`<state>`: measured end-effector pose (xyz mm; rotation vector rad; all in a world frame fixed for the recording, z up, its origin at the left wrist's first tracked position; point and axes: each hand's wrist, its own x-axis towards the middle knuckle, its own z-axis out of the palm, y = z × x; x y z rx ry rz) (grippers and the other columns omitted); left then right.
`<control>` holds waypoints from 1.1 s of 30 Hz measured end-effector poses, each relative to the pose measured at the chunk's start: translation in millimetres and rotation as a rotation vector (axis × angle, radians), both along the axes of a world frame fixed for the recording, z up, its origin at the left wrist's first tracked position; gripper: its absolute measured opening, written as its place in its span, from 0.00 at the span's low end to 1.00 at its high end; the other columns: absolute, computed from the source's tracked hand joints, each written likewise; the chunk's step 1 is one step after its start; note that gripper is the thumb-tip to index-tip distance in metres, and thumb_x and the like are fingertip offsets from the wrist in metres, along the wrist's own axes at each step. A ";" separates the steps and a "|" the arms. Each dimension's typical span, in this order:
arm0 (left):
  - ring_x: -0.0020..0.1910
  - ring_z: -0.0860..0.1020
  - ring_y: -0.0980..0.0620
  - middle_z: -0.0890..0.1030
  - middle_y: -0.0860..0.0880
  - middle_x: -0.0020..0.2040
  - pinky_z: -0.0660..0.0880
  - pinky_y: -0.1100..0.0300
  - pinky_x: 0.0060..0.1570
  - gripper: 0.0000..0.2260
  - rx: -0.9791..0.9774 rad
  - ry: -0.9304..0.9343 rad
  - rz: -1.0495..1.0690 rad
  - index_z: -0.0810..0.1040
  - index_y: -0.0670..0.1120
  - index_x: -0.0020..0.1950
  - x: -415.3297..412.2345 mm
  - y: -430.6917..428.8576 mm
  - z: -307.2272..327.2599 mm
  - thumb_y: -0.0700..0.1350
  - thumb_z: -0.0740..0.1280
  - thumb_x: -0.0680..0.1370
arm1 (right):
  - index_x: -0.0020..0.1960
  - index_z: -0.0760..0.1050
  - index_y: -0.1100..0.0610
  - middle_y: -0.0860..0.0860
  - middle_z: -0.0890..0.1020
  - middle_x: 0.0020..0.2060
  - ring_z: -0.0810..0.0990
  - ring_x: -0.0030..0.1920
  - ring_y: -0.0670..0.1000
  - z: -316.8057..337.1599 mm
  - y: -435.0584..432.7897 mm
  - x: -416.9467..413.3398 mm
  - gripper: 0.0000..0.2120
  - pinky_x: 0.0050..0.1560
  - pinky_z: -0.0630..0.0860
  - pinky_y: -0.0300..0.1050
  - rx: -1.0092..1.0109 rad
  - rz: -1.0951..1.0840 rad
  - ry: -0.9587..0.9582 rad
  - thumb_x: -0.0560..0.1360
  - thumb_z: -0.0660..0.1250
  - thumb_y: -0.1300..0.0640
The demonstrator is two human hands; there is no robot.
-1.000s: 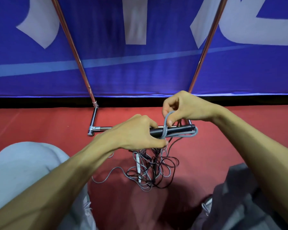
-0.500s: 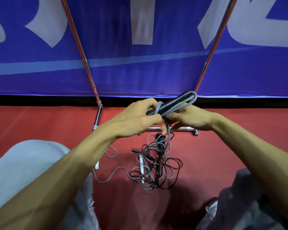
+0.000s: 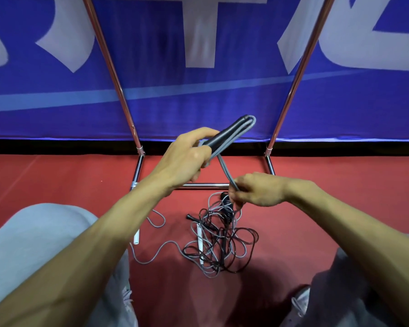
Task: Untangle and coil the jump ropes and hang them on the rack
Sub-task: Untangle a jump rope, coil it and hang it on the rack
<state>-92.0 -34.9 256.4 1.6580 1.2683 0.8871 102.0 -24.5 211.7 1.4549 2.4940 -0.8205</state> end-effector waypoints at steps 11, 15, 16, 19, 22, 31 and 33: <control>0.48 0.73 0.48 0.75 0.48 0.50 0.66 0.58 0.45 0.17 0.175 0.658 -0.020 0.72 0.47 0.64 -9.4 13.5 -19.4 0.44 0.66 0.76 | 0.53 0.71 0.55 0.47 0.70 0.30 0.71 0.33 0.51 28.2 -13.2 -2.0 0.07 0.36 0.67 0.45 0.177 0.083 -0.127 0.81 0.55 0.58; 0.50 0.76 0.48 0.74 0.51 0.48 0.75 0.54 0.48 0.19 0.118 0.817 -0.110 0.73 0.49 0.59 -8.3 12.7 -22.0 0.46 0.73 0.70 | 0.49 0.72 0.57 0.51 0.72 0.34 0.74 0.39 0.59 41.0 -23.8 -2.3 0.10 0.39 0.70 0.52 0.366 0.189 -0.104 0.81 0.56 0.52; 0.49 0.76 0.48 0.74 0.51 0.47 0.76 0.53 0.48 0.20 0.117 0.843 -0.121 0.74 0.49 0.58 -6.2 11.2 -22.1 0.47 0.74 0.69 | 0.48 0.73 0.57 0.52 0.76 0.37 0.76 0.41 0.59 43.6 -25.4 -1.3 0.12 0.41 0.72 0.54 0.419 0.208 -0.043 0.81 0.57 0.50; 0.48 0.78 0.47 0.79 0.50 0.46 0.78 0.52 0.47 0.22 0.147 0.899 -0.151 0.77 0.49 0.54 1.1 6.4 -24.2 0.55 0.78 0.66 | 0.50 0.79 0.54 0.48 0.78 0.43 0.78 0.45 0.53 51.7 -23.8 3.6 0.11 0.42 0.75 0.52 0.551 0.211 0.088 0.79 0.62 0.48; 0.47 0.78 0.45 0.78 0.50 0.45 0.78 0.50 0.46 0.27 0.181 0.953 -0.168 0.77 0.50 0.52 6.2 1.9 -25.3 0.65 0.76 0.62 | 0.46 0.81 0.52 0.43 0.74 0.39 0.75 0.39 0.48 56.8 -19.8 7.5 0.10 0.35 0.73 0.47 0.696 0.178 0.206 0.75 0.66 0.47; 0.34 0.72 0.45 0.70 0.53 0.29 0.64 0.56 0.33 0.19 0.400 0.837 -0.217 0.71 0.50 0.37 26.5 -20.3 -23.9 0.65 0.68 0.70 | 0.35 0.78 0.58 0.50 0.75 0.24 0.69 0.25 0.45 60.4 -2.3 23.2 0.22 0.28 0.67 0.39 0.464 -0.173 0.432 0.62 0.73 0.38; 0.31 0.71 0.46 0.69 0.51 0.26 0.68 0.54 0.31 0.17 0.369 0.729 -0.236 0.71 0.50 0.34 25.5 -21.9 -23.5 0.62 0.68 0.68 | 0.34 0.77 0.59 0.48 0.73 0.22 0.71 0.24 0.45 55.1 3.6 30.7 0.24 0.28 0.67 0.38 0.317 -0.203 0.376 0.62 0.70 0.36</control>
